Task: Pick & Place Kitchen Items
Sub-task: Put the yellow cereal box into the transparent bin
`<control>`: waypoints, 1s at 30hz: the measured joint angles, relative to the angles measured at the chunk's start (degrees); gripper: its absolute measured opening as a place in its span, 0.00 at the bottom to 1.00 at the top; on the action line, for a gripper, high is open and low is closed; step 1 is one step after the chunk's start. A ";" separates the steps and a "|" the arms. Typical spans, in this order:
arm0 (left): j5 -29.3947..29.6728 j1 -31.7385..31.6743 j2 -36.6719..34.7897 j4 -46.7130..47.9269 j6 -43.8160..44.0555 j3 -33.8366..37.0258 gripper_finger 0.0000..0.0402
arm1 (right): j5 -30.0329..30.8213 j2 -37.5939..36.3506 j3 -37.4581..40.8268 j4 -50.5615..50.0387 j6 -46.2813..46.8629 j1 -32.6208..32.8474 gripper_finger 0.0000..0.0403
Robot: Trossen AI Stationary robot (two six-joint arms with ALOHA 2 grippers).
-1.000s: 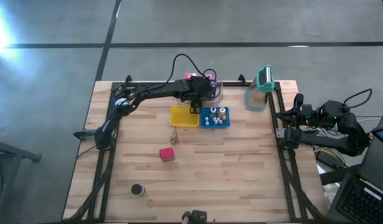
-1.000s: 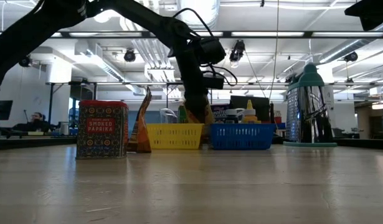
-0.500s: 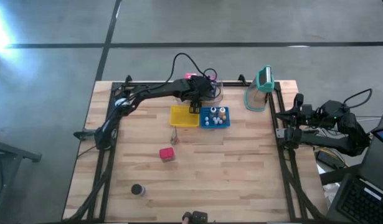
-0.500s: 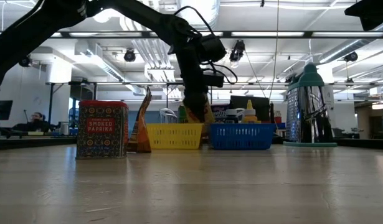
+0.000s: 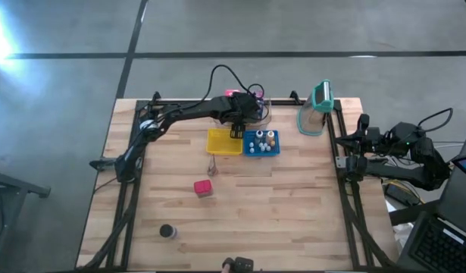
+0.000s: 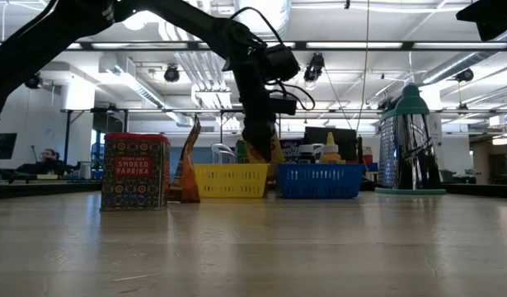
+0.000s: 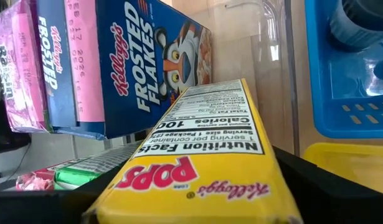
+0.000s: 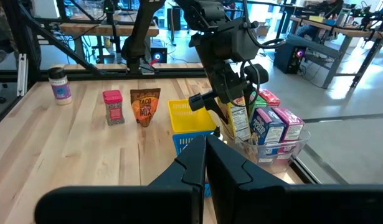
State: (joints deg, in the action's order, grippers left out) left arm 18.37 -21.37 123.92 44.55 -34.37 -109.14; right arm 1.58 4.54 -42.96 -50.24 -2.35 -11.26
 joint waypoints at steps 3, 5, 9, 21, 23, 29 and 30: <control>0.00 0.00 0.00 -0.02 -0.26 0.00 0.63 | -0.02 0.02 0.00 -0.02 0.00 0.02 0.02; -0.02 0.00 0.00 -0.22 -0.28 0.00 0.63 | -0.02 0.01 0.02 0.00 0.00 0.00 0.02; -0.02 0.00 0.00 -1.01 -0.24 0.00 0.64 | -0.02 0.01 0.00 -0.01 0.00 0.01 0.02; 2.52 0.10 -0.02 -1.56 -2.17 -0.01 0.82 | 0.00 0.00 0.00 0.00 0.00 0.01 0.02; 2.73 0.23 -0.11 -1.42 -3.06 -0.24 0.83 | 0.00 0.00 0.00 -0.01 0.00 0.01 0.02; 2.69 0.38 -0.48 -1.47 -3.12 -2.00 0.83 | 0.00 0.00 0.00 0.00 0.00 0.00 0.02; 2.68 0.43 -0.48 -1.50 -3.15 -2.33 0.83 | 0.00 0.00 0.00 -0.01 0.00 0.01 0.02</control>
State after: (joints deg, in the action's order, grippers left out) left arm 21.05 -20.94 123.44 43.05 -37.52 -111.47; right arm 1.58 4.54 -42.96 -50.25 -2.35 -11.25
